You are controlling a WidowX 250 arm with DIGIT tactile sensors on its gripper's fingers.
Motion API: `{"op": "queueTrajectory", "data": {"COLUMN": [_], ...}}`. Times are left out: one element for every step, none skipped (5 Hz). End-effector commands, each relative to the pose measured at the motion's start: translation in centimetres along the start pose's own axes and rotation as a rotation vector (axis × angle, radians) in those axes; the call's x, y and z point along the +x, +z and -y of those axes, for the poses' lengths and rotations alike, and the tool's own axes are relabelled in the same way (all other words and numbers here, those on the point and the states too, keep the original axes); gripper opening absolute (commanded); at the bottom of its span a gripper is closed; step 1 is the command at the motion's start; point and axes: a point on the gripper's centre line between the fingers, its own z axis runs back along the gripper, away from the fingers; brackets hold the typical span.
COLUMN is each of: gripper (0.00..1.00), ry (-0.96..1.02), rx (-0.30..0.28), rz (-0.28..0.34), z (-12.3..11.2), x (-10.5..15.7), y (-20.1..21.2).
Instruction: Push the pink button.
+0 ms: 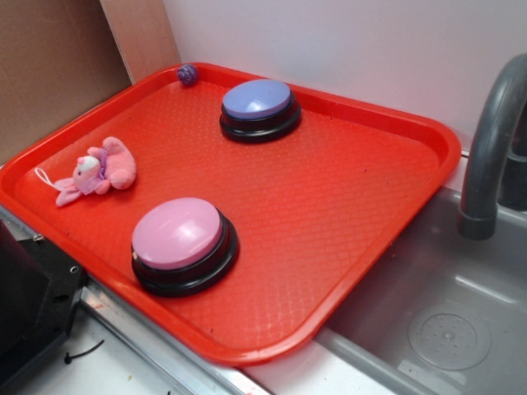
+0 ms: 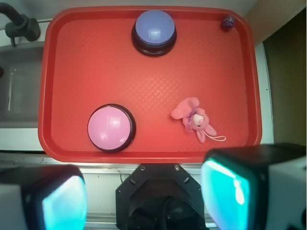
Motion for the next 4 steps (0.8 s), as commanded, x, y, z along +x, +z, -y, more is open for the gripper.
{"op": "queueTrajectory", "data": {"gripper": [1.0, 1.0, 1.0, 1.0], "ry": [0.0, -0.238, -0.347, -0.4], "rx": [0.0, -0.063, -0.016, 0.0], "rz": [0.0, -0.045, -0.004, 0.001], "z": [0.0, 4.9, 7.7, 8.1], "x": [0.0, 1.1, -0.6, -1.4], "y": [0.0, -4.1, -8.4, -11.8]}}
